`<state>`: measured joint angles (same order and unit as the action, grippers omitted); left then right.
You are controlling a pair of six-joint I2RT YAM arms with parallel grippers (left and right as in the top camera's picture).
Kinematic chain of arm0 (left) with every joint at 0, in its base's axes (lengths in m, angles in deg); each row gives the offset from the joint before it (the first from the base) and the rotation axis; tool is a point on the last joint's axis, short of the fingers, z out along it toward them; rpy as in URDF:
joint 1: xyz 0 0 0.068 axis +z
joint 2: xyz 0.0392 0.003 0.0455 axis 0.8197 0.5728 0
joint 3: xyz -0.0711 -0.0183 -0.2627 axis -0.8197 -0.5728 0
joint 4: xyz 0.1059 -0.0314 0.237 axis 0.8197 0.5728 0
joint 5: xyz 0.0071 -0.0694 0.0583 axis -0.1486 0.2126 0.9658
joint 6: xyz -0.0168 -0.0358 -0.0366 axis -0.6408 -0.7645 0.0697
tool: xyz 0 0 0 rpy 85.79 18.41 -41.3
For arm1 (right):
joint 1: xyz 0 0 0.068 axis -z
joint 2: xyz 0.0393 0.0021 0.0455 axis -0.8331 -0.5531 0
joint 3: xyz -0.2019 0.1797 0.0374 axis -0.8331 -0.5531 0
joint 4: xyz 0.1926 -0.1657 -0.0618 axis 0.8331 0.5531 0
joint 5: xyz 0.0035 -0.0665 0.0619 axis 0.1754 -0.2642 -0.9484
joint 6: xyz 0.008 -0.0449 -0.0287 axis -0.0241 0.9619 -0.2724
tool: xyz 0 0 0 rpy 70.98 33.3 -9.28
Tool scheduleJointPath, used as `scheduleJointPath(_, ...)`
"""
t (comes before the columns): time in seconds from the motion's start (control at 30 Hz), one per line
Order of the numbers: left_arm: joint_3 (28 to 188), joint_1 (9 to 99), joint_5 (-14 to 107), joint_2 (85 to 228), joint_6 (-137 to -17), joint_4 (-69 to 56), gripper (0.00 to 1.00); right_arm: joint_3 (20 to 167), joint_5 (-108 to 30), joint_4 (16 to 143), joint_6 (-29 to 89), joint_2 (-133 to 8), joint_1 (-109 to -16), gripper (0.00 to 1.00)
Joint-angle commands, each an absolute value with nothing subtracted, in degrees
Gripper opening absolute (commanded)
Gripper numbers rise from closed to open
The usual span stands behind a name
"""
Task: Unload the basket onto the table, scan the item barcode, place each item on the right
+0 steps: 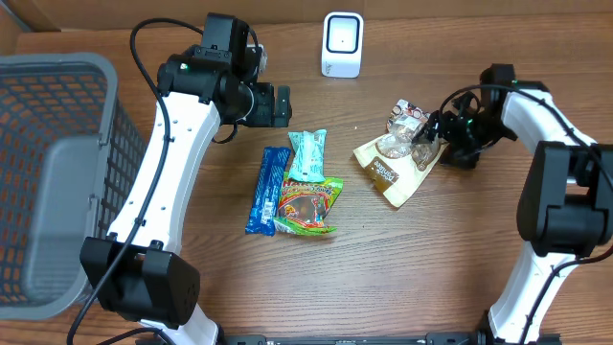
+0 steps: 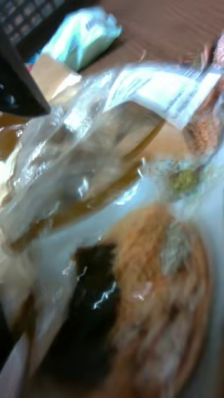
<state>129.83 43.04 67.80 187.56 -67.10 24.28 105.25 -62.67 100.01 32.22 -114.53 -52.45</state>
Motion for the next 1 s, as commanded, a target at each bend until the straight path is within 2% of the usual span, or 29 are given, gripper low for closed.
scheduleJointPath(0.0, 129.6, 42.5, 67.3, 188.3, -65.8, 24.2, 1.0, 99.6, -62.4, 93.2, 26.8, -116.0, -53.5, 0.75)
scheduleJointPath(0.13, 129.6, 42.5, 67.3, 188.3, -65.8, 24.2, 1.0, 95.9, -60.2, 86.4, 25.5, -116.0, -54.0, 0.67)
scheduleJointPath(0.27, 129.6, 42.5, 67.3, 188.3, -65.8, 24.2, 1.0, 93.6, -59.3, 82.9, 25.3, -116.0, -54.2, 0.53)
scheduleJointPath(0.37, 129.6, 42.5, 67.3, 188.3, -65.8, 24.2, 1.0, 93.2, -59.3, 82.2, 25.3, -116.0, -54.2, 0.47)
scheduleJointPath(0.57, 129.6, 42.5, 67.3, 188.3, -65.8, 23.9, 0.99, 93.2, -59.3, 82.5, 25.8, -116.0, -54.2, 0.47)
scheduleJointPath(0.73, 129.6, 42.5, 67.3, 188.3, -65.8, 23.3, 0.99, 92.1, -59.3, 81.5, 27.9, -116.1, -54.7, 0.52)
scheduleJointPath(0.97, 129.6, 42.2, 67.3, 188.3, -65.9, 22.9, 0.99, 89.5, -58.7, 77.7, 27.9, -116.1, -57.2, 0.52)
